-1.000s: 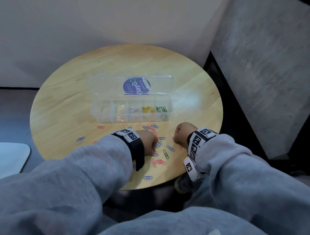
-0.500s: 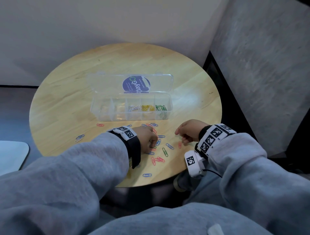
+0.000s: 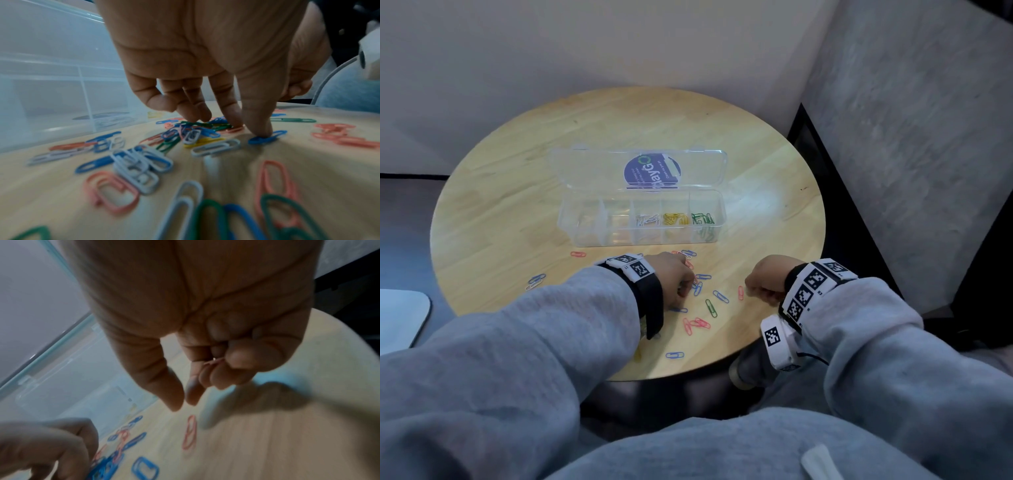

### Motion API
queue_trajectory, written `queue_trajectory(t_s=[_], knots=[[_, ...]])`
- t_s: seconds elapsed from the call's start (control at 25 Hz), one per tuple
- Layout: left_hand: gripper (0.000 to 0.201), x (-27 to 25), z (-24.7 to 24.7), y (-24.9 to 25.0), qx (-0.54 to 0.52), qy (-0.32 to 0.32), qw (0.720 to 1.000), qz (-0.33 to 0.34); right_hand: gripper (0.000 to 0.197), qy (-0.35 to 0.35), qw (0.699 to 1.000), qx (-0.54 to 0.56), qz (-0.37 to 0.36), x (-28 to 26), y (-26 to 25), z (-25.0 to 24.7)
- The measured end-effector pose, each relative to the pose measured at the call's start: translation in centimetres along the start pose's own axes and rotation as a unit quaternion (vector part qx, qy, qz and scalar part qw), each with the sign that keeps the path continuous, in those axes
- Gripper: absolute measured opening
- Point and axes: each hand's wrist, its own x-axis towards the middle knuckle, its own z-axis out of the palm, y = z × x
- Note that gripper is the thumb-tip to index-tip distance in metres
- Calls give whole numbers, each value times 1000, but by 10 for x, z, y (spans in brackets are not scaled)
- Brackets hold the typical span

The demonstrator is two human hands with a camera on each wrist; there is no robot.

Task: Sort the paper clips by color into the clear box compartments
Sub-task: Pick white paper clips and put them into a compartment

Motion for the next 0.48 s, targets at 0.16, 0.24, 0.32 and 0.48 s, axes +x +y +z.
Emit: queue_trajectory(t_s=[0.16, 0.24, 0.32, 0.48], knots=[[21, 3, 3, -2, -59, 27, 998, -10, 34, 58, 995, -75, 10, 1, -2, 9], [23, 2, 4, -6, -75, 34, 996, -22, 33, 76, 992, -96, 15, 4, -4, 13], [25, 1, 4, -11, -85, 35, 995, -31, 34, 89, 990, -106, 20, 8, -7, 16], [24, 0, 3, -18, -97, 33, 994, -39, 31, 101, 989, -106, 12, 13, -13, 21]])
